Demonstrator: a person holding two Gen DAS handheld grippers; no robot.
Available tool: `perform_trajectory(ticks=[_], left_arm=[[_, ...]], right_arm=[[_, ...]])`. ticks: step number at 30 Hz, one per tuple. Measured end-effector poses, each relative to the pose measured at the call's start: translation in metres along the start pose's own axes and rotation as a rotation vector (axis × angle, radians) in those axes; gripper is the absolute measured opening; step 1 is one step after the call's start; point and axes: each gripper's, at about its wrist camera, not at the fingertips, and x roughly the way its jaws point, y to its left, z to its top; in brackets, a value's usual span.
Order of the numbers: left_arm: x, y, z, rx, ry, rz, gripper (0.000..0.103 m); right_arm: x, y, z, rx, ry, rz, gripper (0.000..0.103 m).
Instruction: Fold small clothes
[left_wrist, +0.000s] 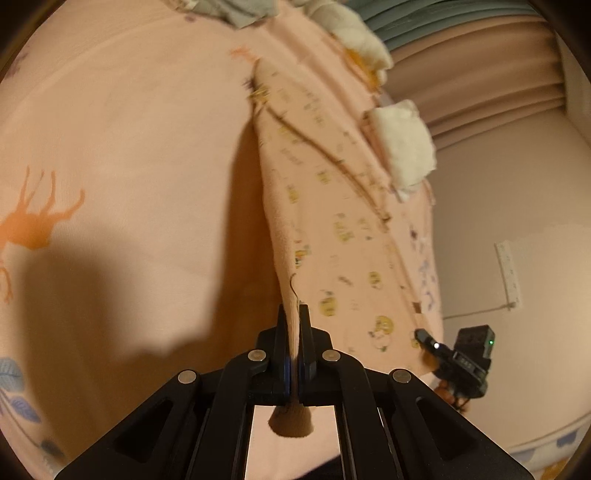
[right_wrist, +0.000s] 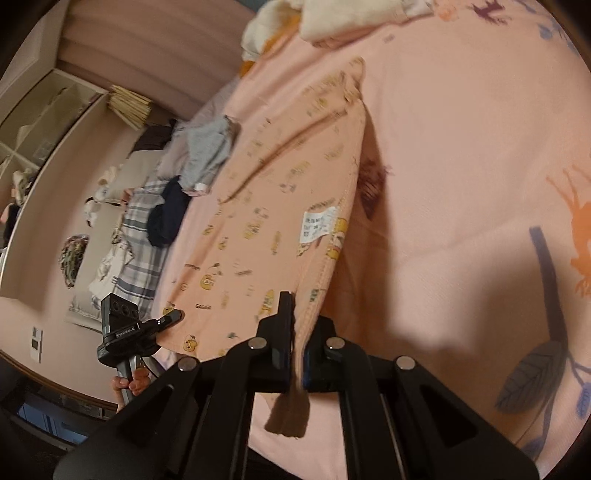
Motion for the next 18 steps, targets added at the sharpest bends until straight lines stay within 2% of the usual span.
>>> perform_trajectory(ticks=[7,18], left_arm=[[-0.011,-0.017,0.0,0.046,-0.039,-0.048,0.0],[-0.048,-0.063,-0.021,0.201,-0.025,-0.026,0.0]], right_arm=[[-0.009,0.018,-0.002,-0.049,-0.05,0.052,0.004],[-0.057,0.043,-0.022,-0.149,-0.06,0.076,0.004]])
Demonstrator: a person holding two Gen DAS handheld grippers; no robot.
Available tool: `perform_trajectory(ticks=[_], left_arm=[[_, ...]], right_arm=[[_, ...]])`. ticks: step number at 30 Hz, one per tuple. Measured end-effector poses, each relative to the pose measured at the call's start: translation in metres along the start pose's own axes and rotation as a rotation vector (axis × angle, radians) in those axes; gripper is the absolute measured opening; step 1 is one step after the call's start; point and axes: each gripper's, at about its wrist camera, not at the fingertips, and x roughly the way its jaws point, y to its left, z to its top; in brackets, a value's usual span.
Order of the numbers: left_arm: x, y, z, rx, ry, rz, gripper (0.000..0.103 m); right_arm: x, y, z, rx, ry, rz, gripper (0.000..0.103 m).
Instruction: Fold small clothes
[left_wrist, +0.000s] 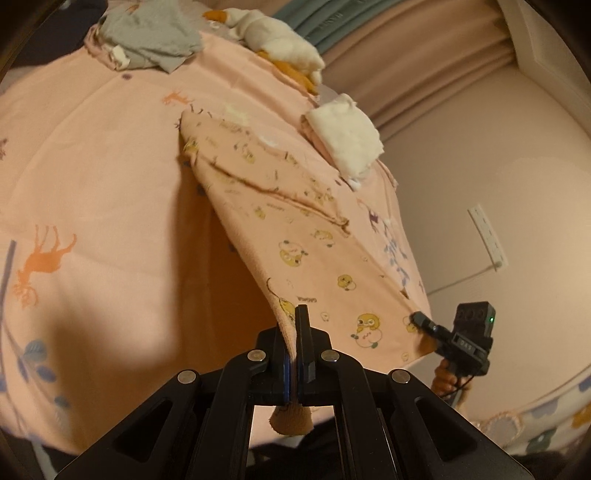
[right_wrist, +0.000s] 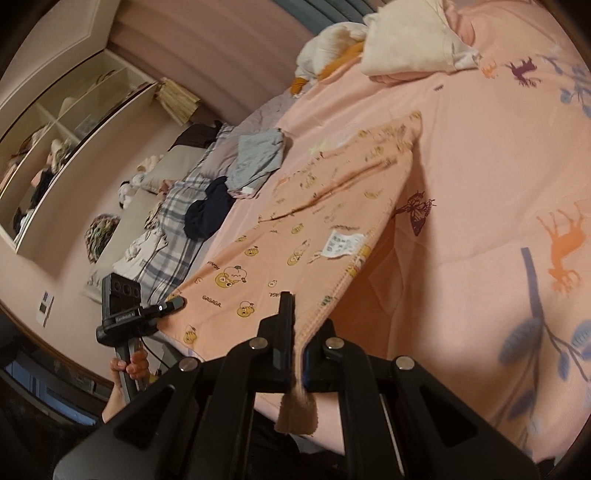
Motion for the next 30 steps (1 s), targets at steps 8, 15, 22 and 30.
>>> perform_trajectory(ticks=[8,15,22,30], left_arm=[[-0.021,-0.015,-0.02,0.012,0.025,0.013,0.0],[-0.009,-0.015,0.007,-0.006,0.001,0.009,0.0],[0.002,-0.006,0.056,-0.045,-0.067,0.014,0.0],[0.023,0.022,0.12,-0.135,-0.135,0.036,0.0]], right_arm=[[-0.041,0.033,-0.017,-0.124,-0.006,0.025,0.004],[-0.02,0.028,0.008,-0.13,-0.009,0.054,0.004],[-0.005,0.017,0.057,-0.065,-0.088,0.08,0.004],[0.023,-0.009,0.124,0.003,-0.158,0.034,0.004]])
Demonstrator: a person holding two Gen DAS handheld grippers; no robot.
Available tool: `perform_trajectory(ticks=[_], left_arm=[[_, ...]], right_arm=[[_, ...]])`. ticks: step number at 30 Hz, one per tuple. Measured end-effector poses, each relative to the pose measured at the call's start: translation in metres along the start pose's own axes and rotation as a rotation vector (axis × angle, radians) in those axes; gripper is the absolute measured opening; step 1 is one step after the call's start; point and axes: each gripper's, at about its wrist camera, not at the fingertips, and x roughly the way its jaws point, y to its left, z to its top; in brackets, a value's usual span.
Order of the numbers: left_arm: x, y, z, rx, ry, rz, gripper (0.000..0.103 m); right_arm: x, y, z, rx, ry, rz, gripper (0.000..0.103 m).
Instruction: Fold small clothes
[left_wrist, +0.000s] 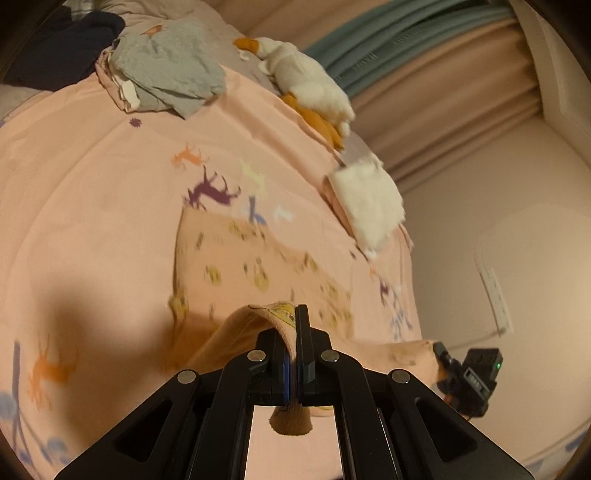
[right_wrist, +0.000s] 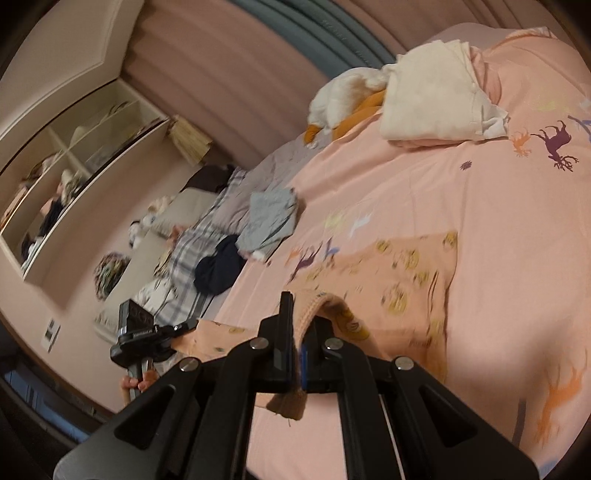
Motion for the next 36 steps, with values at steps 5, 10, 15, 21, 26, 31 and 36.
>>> perform_trajectory(ticks=[5,10,15,21,26,31,36], left_arm=[[0.038,0.014,0.035,-0.046,0.017,0.037,0.0],[0.081,0.036,0.058,-0.096,0.062,0.088,0.0],[0.119,0.058,0.073,-0.162,0.116,0.14,0.0],[0.15,0.086,0.078,-0.263,0.201,0.179,0.0],[0.157,0.105,0.086,-0.406,0.253,0.104,0.003],[0.156,0.13,0.096,-0.612,0.192,-0.007,0.055],[0.153,0.13,0.108,-0.622,0.119,0.036,0.057]], right_arm=[[0.036,-0.028,0.027,0.066,0.002,-0.047,0.004],[0.071,-0.055,0.043,0.125,0.044,-0.111,0.004],[0.106,-0.084,0.052,0.206,0.125,-0.192,0.004],[0.131,-0.118,0.053,0.328,0.221,-0.246,0.01],[0.129,-0.147,0.053,0.54,0.233,-0.15,0.024],[0.126,-0.171,0.056,0.735,0.141,-0.065,0.035],[0.113,-0.177,0.062,0.735,0.023,-0.113,0.036]])
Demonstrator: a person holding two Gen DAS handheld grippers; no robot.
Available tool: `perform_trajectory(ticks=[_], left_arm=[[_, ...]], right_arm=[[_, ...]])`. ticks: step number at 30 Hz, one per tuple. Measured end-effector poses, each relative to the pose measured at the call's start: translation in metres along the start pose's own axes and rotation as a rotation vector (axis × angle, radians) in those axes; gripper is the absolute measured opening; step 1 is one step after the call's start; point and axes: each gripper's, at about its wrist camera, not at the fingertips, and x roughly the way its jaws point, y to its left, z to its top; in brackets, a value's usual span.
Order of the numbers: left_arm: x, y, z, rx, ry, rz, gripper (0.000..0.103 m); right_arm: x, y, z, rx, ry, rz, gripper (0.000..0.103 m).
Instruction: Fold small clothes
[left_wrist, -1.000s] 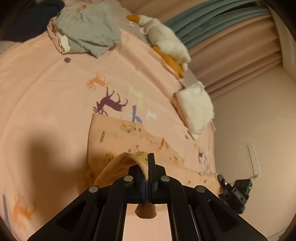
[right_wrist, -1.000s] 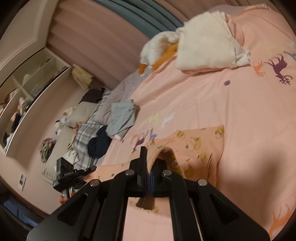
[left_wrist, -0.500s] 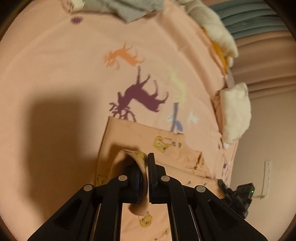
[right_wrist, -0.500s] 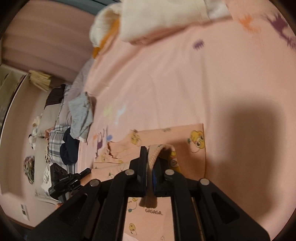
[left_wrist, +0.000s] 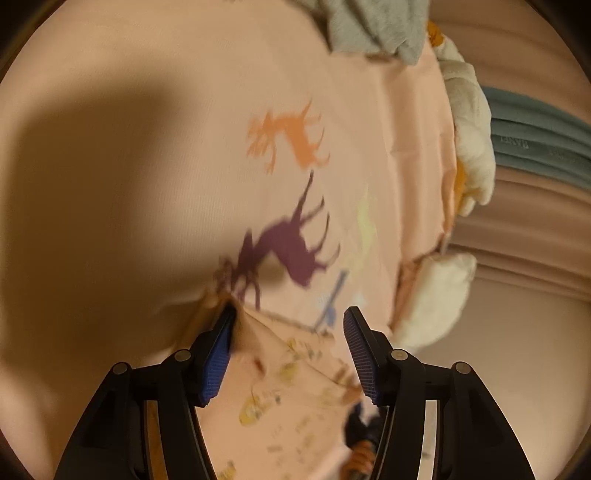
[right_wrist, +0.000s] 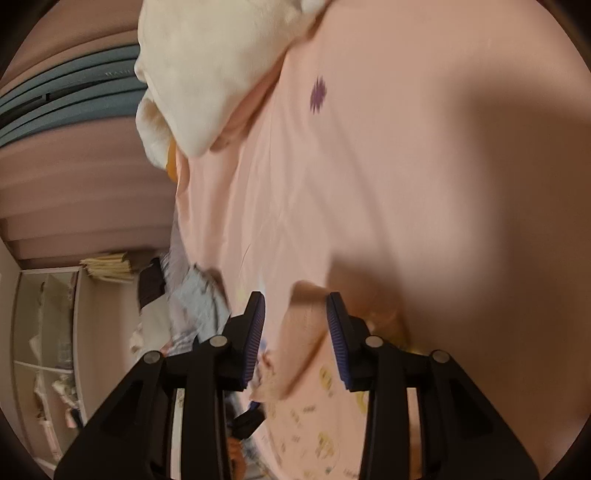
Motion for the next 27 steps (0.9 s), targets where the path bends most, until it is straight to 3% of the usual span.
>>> perform_trajectory(ticks=[3,7,12,18,25,27], left_arm=[[-0.015,-0.012,0.005,0.04,-0.071,-0.013,0.057],[-0.036,-0.029,-0.005,0.193,-0.111,0.067,0.057],[-0.047,-0.045,-0.048,0.466,-0.128,0.204,0.057],[-0.04,-0.041,-0.12,0.744,-0.117,0.31,0.057],[-0.03,-0.008,-0.174,0.916,-0.139,0.442,0.033],[-0.027,0.008,-0.182,0.928,-0.128,0.467,0.031]], right_arm=[[-0.014,0.006,0.001,-0.04,-0.035,0.036,0.036],[-0.034,0.032,-0.014,-0.241,-0.047,-0.003,0.036],[-0.046,0.065,-0.071,-0.65,-0.016,-0.211,0.033],[-0.048,0.066,-0.132,-0.91,0.019,-0.346,0.02],[-0.043,0.048,-0.185,-1.111,0.047,-0.516,0.015],[-0.04,0.04,-0.196,-1.14,0.059,-0.559,0.015]])
